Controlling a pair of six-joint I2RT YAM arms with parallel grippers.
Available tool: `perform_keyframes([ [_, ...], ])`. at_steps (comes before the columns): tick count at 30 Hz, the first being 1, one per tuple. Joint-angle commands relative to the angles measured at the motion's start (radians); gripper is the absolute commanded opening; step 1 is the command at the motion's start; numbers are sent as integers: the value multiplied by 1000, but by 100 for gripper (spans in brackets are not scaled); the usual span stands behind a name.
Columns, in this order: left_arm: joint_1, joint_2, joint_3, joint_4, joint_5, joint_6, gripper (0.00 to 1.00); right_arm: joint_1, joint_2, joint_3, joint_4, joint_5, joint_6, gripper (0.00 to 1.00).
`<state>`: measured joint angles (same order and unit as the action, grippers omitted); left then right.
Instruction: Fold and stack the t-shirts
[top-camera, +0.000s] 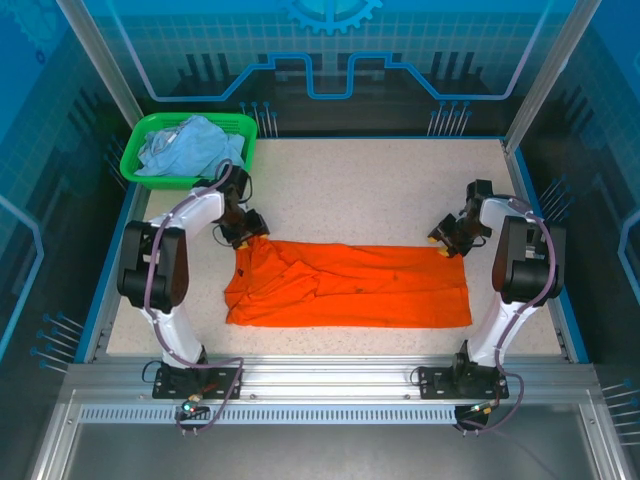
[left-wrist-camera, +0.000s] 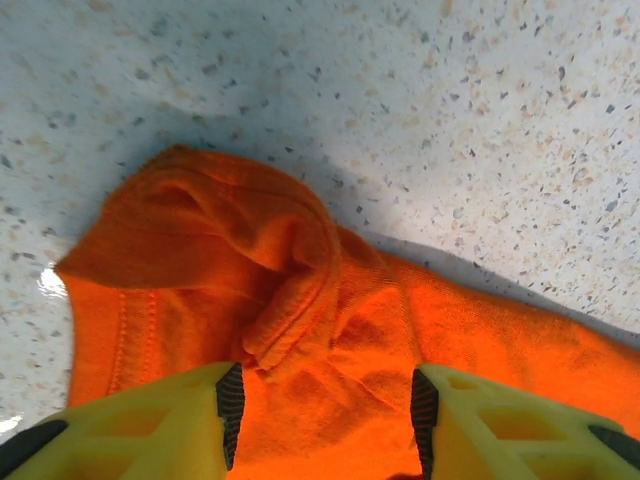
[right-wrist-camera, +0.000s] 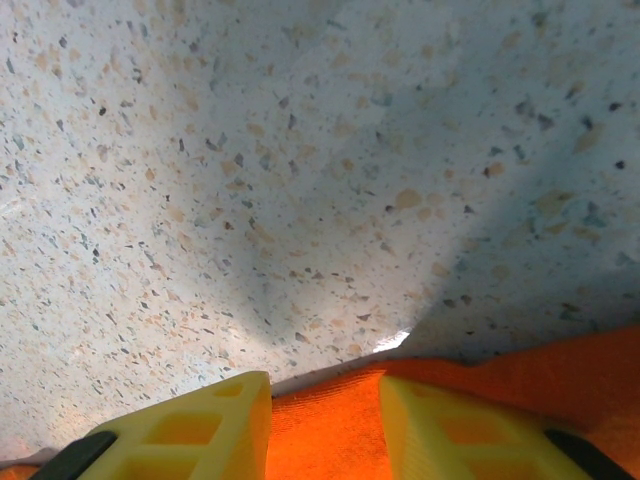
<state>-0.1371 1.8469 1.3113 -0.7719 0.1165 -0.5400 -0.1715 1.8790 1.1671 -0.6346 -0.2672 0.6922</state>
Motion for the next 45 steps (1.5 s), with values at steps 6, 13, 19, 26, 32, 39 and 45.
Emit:
perform_keyframes([
  [6, -12, 69, 69, -41, -56, -51, 47, -13, 33, 2, -19, 25, -8, 36],
  [13, -11, 105, 99, -38, -78, -36, 38, -14, 28, 3, -20, 20, -10, 36],
  [19, -8, 113, 85, -12, -99, -16, 29, -15, 21, -1, -24, 23, -11, 36],
  [26, -4, 111, 85, 1, -91, 4, 31, -20, 10, -3, -32, 23, -18, 36],
  [32, -3, 99, 88, 8, -103, 30, 9, -22, 2, -6, -37, 24, -20, 36],
  [39, 29, 32, 51, 56, -195, 92, 0, -44, -14, -22, -37, 41, -8, 36],
  [45, 69, 6, 0, 103, -268, 118, 0, -56, -7, -26, -33, 30, 7, 36],
])
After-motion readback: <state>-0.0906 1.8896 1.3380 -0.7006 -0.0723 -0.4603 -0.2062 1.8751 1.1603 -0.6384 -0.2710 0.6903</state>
